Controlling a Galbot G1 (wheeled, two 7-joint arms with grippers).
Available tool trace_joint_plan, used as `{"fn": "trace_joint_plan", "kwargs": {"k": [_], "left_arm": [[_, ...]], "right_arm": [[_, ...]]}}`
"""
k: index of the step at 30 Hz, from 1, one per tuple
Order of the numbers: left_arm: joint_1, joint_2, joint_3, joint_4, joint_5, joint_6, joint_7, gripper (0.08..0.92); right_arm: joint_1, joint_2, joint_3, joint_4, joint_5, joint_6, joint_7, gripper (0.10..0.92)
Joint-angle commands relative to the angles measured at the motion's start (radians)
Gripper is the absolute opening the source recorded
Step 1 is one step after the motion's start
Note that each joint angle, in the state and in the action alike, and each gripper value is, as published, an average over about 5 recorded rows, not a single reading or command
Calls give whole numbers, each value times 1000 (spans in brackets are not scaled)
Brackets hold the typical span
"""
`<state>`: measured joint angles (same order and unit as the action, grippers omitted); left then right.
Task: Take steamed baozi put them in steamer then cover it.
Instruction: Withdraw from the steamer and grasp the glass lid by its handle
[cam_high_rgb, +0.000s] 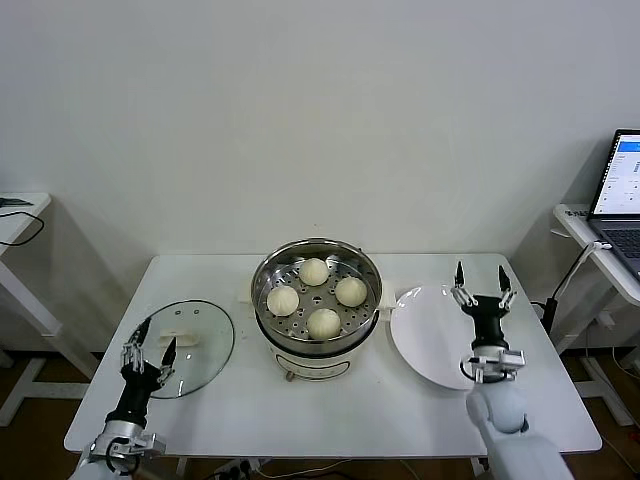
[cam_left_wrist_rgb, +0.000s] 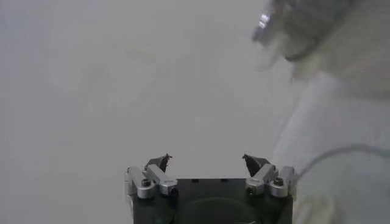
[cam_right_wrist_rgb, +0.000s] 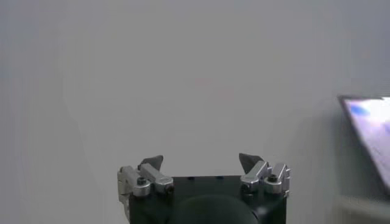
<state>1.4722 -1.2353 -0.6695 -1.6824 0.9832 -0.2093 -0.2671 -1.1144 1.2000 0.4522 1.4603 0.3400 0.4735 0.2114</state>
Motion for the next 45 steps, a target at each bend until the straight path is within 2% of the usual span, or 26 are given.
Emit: {"fn": "trace_joint_plan", "kwargs": {"k": [1, 19, 45], "left_arm": [[-67, 4, 6, 212, 291, -26, -106, 823], [-183, 2, 18, 297, 351, -9, -138, 823], [-244, -2, 41, 331, 349, 25, -96, 823]], "right_arm": [[-110, 109, 100, 5, -45, 24, 5, 823], [-119, 127, 82, 3, -98, 14, -21, 823], [-106, 142, 86, 12, -115, -13, -24, 823]]}}
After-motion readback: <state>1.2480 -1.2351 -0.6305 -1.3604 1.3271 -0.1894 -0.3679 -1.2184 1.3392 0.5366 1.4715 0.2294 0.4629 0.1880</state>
